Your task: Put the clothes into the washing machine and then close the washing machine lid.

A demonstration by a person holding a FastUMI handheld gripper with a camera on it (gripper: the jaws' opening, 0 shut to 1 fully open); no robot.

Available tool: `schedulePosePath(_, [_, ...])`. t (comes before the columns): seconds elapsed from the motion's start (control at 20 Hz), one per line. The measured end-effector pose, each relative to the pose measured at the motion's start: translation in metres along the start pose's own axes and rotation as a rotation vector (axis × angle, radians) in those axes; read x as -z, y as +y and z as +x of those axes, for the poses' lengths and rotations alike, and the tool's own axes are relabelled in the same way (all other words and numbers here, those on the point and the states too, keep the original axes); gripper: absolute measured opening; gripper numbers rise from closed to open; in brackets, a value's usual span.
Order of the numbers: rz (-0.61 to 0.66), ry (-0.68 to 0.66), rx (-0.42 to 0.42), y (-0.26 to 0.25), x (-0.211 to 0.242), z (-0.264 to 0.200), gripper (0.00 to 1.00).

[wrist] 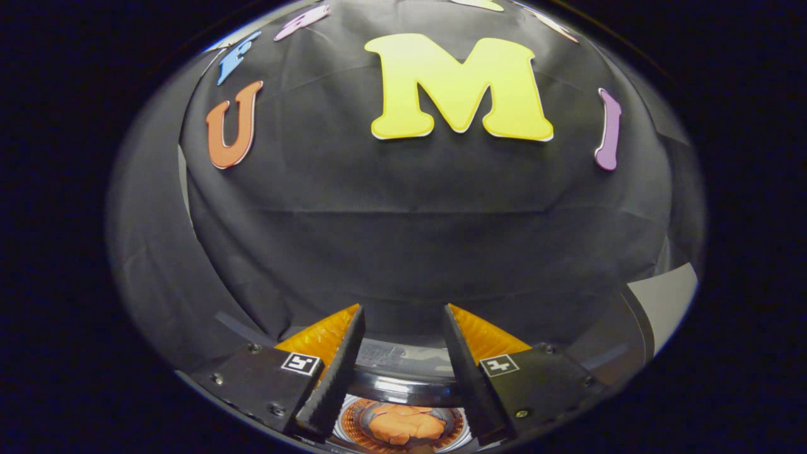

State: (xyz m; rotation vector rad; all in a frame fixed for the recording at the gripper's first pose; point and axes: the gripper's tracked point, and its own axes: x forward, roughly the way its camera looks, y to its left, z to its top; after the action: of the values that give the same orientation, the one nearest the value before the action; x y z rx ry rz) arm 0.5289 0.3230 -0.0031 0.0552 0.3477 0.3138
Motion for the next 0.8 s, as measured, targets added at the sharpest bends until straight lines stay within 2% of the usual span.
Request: schedulePosePath(0.8, [-0.019, -0.006, -0.025, 0.012, 0.049, -0.048, 0.78])
